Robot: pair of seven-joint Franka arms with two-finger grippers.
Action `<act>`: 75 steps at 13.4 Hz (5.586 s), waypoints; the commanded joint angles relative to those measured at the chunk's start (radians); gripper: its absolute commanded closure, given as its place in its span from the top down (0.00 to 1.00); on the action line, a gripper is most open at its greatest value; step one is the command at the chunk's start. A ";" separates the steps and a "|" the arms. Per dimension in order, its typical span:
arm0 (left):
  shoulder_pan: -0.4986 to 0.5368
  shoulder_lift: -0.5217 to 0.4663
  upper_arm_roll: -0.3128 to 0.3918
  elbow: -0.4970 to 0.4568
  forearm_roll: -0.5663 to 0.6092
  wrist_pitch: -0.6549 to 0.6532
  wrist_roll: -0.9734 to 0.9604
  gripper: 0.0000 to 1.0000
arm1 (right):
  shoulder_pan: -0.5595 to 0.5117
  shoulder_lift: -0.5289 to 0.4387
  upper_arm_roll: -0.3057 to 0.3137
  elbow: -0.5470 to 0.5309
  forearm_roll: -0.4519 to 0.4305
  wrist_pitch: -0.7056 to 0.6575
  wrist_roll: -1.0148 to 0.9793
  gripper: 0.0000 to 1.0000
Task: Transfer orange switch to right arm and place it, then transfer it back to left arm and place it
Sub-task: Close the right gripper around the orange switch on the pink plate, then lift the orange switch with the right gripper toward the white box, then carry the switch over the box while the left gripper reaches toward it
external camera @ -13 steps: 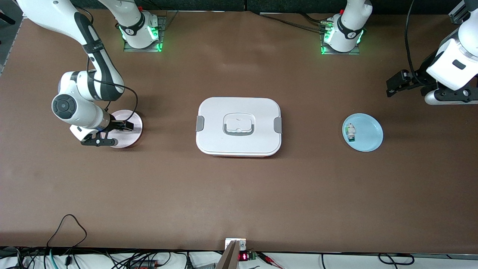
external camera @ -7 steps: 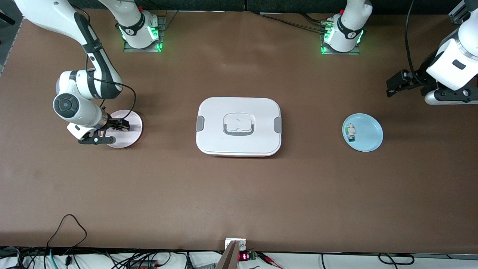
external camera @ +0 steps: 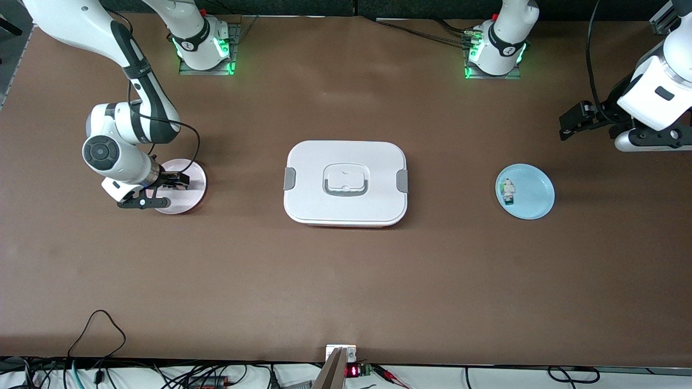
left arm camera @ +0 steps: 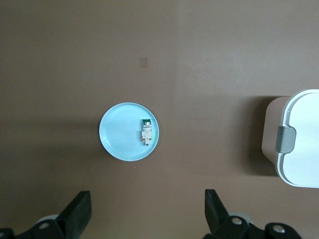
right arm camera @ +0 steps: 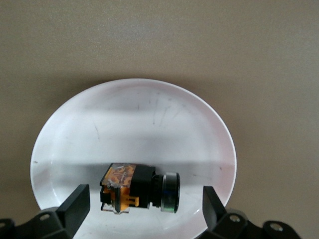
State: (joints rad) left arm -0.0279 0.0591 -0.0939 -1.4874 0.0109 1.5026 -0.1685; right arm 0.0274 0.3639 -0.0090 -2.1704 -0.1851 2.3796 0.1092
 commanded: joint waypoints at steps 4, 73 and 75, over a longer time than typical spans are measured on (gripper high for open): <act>0.002 0.004 0.000 0.015 0.014 -0.002 0.024 1.00 | -0.007 0.014 0.015 -0.031 -0.027 0.050 0.024 1.00; 0.138 0.111 0.002 0.006 -0.572 -0.203 0.010 1.00 | -0.069 -0.155 0.359 0.285 1.168 0.031 -1.658 0.30; 0.169 0.146 0.002 0.004 -0.711 -0.240 0.010 1.00 | -0.070 -0.154 0.359 0.287 1.260 -0.014 -1.764 0.30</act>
State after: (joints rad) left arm 0.1094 0.1699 -0.0899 -1.4922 -0.5838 1.3029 -0.1685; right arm -0.0329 0.2024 0.3401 -1.9071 0.9927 2.4115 -1.5565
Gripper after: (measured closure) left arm 0.000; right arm 0.278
